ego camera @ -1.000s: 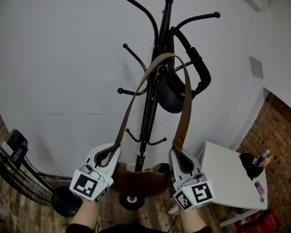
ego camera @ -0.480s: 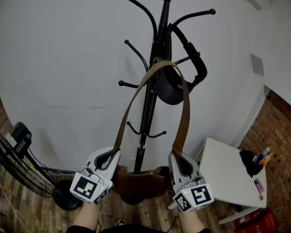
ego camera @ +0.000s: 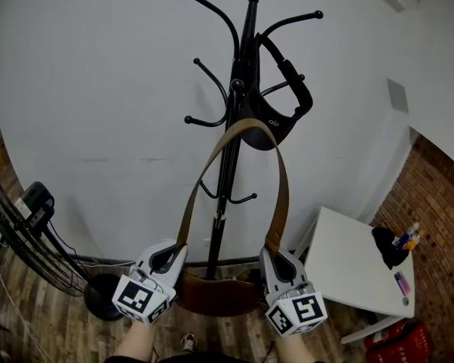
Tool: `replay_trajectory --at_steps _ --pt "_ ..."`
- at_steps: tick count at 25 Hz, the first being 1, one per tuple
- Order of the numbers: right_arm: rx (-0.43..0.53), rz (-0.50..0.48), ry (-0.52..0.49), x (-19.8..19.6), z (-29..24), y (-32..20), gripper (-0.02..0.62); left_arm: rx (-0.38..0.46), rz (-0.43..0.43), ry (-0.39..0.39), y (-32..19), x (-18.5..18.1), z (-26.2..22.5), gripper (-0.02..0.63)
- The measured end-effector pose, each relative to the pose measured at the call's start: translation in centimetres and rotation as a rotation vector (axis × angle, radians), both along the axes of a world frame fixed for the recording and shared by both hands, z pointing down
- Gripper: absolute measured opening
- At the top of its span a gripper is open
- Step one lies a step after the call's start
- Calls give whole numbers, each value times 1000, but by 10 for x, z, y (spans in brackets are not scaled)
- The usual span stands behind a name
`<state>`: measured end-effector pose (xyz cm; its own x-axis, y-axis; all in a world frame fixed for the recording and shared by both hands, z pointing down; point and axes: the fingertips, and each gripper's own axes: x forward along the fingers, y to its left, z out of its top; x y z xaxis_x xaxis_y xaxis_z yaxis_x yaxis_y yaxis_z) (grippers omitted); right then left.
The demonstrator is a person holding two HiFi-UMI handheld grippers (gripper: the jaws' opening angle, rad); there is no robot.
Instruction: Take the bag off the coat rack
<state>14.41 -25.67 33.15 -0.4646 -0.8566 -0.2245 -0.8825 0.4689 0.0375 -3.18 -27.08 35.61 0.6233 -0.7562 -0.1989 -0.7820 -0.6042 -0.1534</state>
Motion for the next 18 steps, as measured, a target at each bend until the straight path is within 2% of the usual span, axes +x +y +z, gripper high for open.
replay_trajectory --at_steps 18 --pt "-138 43 -36 33 65 62 28 -149 58 -29 60 37 65 18"
